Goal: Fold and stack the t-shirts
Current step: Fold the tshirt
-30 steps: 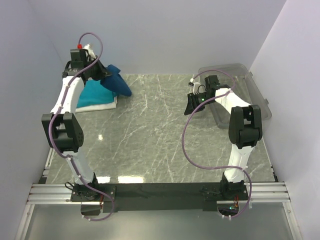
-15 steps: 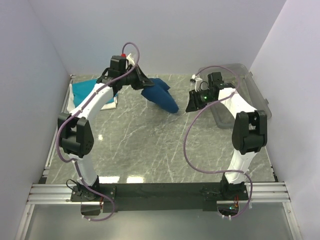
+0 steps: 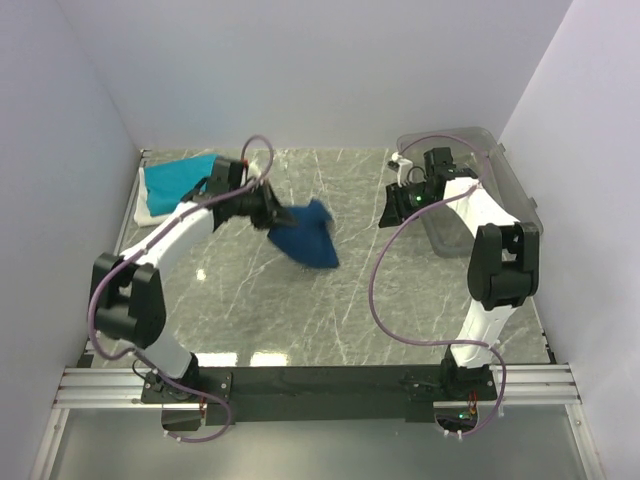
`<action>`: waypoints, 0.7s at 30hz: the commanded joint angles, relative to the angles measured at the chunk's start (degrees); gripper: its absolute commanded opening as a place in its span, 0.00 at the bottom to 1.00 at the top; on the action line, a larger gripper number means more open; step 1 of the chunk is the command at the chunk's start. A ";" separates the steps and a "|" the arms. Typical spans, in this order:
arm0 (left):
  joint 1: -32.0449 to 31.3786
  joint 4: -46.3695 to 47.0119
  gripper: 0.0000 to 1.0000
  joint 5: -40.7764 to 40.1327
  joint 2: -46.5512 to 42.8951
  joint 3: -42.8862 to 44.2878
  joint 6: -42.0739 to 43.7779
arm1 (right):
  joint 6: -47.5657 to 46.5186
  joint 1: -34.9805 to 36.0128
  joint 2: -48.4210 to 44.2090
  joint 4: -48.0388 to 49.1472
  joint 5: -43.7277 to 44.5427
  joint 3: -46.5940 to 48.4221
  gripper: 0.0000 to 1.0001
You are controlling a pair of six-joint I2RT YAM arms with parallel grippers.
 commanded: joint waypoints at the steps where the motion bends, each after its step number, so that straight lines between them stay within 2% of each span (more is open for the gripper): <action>1: 0.81 -4.93 0.00 -0.57 -6.25 -8.45 3.45 | -4.63 2.63 -1.56 -3.28 -2.90 -0.47 0.40; 4: 1.69 -5.28 0.00 -5.40 -9.86 -14.61 1.96 | -8.76 5.98 -0.95 -5.14 -2.02 -1.17 0.41; 8: 2.84 -5.20 0.00 -11.30 -13.29 -20.67 -0.58 | -6.05 11.24 1.06 -3.30 -1.49 -1.71 0.44; 9: 3.71 -3.37 0.00 -11.74 -14.60 -21.82 -2.59 | -4.91 12.22 1.77 -3.65 -1.75 -0.83 0.48; 13: 5.21 -0.89 0.00 -13.76 -16.01 -26.48 -5.42 | 1.41 17.23 4.06 -0.94 -0.87 -1.61 0.54; 14: 5.30 -0.71 0.00 -14.11 -16.19 -27.01 -5.60 | 2.91 17.76 4.59 -0.49 -1.22 -1.62 0.60; 17: 5.47 0.43 0.00 -14.47 -16.81 -29.38 -6.39 | 8.45 19.61 7.40 0.39 -1.40 -1.00 0.64; 18: 5.48 0.78 0.00 -14.47 -16.98 -30.00 -6.65 | 10.72 20.22 8.71 0.83 -1.23 -0.91 0.71; 21: 5.48 2.01 0.00 -14.21 -16.89 -31.76 -7.10 | 12.67 21.19 11.70 0.39 -2.10 -0.13 0.73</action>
